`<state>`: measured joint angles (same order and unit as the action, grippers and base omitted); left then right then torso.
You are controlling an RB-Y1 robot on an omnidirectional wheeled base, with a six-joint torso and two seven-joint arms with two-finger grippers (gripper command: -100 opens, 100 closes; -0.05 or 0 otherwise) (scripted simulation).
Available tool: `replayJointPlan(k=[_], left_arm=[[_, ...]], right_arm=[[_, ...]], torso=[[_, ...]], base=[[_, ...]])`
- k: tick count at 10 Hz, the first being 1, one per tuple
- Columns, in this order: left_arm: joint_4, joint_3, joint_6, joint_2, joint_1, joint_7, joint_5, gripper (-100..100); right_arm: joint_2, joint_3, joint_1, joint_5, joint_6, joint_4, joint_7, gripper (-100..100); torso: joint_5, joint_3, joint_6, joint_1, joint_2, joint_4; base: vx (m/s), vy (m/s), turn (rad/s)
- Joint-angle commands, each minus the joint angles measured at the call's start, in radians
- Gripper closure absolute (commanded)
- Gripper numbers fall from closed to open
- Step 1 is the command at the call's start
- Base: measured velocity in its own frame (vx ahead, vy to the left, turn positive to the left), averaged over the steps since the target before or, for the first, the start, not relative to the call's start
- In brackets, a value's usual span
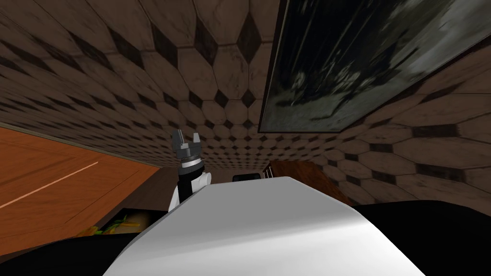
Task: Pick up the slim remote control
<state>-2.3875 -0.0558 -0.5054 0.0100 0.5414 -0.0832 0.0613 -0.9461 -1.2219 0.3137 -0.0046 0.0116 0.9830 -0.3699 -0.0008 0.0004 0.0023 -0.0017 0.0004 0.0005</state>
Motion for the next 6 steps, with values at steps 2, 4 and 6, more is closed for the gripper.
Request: replayJointPlan(k=[2,4,6], left_arm=[[0.0,0.0,0.0,0.0,0.0,0.0,0.0,0],[0.0,0.0,0.0,0.0,0.0,0.0,0.0,0],[0.0,0.0,0.0,0.0,0.0,0.0,0.0,0]], right_arm=[[-0.003,-0.038,-0.035,-0.023,-0.061,0.05,0.015,-100],[-0.009,-0.086,-0.079,-0.053,-0.125,0.112,0.034,-100],[-0.011,-0.11,-0.102,-0.069,-0.178,0.155,0.043,-100]], torso=[[0.0,0.001,0.0,-0.001,0.001,0.0],[0.0,0.0,0.0,0.0,0.0,0.0],[0.0,0.0,0.0,0.0,0.0,0.0]], base=[[-0.078,-0.064,0.02],[-0.074,-0.047,0.02],[-0.061,-0.042,0.015]])
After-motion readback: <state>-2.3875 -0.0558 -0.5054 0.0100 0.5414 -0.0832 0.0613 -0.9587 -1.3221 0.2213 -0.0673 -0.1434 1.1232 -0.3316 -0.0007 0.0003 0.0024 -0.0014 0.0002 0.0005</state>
